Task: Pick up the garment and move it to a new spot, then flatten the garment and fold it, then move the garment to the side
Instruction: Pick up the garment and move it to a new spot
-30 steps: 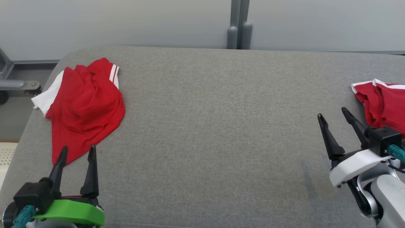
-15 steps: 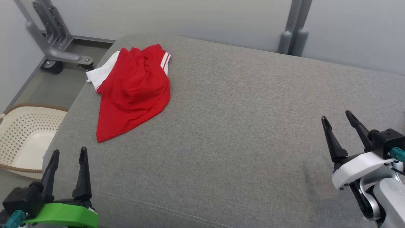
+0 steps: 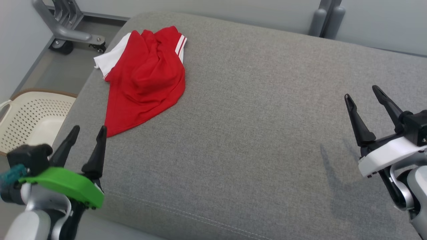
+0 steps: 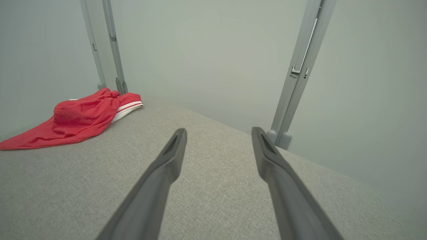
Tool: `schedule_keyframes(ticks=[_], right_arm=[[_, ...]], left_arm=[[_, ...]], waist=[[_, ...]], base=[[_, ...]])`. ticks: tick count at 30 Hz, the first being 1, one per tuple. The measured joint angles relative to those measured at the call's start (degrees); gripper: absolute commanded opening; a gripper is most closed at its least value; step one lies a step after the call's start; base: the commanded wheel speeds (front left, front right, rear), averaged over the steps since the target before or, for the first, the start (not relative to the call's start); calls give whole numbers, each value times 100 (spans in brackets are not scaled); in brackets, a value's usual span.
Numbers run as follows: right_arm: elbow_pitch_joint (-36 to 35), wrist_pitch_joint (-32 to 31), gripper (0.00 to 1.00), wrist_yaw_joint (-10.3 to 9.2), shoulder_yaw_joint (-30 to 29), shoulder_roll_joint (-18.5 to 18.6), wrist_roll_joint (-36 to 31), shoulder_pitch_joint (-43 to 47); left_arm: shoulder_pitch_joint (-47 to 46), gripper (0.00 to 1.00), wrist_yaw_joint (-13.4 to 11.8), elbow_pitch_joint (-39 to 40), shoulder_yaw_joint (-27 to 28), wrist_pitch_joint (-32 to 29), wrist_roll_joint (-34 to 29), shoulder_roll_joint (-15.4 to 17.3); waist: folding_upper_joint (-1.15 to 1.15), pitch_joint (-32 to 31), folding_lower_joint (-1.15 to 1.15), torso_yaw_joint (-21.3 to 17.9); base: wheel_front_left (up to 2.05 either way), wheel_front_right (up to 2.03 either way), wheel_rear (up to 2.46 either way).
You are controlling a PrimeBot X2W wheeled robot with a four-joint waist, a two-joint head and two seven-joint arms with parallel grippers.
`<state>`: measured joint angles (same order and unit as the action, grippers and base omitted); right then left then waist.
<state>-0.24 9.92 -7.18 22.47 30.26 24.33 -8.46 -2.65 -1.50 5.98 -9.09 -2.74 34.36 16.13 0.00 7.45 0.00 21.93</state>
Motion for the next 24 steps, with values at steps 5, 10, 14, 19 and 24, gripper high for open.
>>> schedule_keyframes(ticks=[5, 10, 14, 19, 24], right_arm=[[-299, -222, 100, 0, 44, 143, -74, -256], [-549, -398, 100, 11, 94, 209, -120, -521], [-699, -475, 100, 57, 93, 237, -145, -727], [-907, -528, 100, 78, 52, 303, -198, -990], [-1063, -550, 100, 98, -43, 353, -223, -1247]], left_arm=[[-929, 100, -2, -258, -35, -1244, 455, 203], [-1825, 100, -263, -510, 200, -2262, 1184, 116], [-2392, 100, -439, -735, 497, -2811, 1411, 135], [-2790, 100, -519, -913, 744, -3284, 1430, 235], [-3193, 100, -560, -1059, 1056, -3517, 1411, 333]], waist=[[0, 359, 0, -46], [0, 733, 0, -167], [0, 1023, 0, -331], [0, 1382, 0, -601], [0, 1764, 0, -876]], base=[[0, 0, 0], [0, 0, 0], [0, 0, 0], [0, 0, 0], [0, 0, 0]])
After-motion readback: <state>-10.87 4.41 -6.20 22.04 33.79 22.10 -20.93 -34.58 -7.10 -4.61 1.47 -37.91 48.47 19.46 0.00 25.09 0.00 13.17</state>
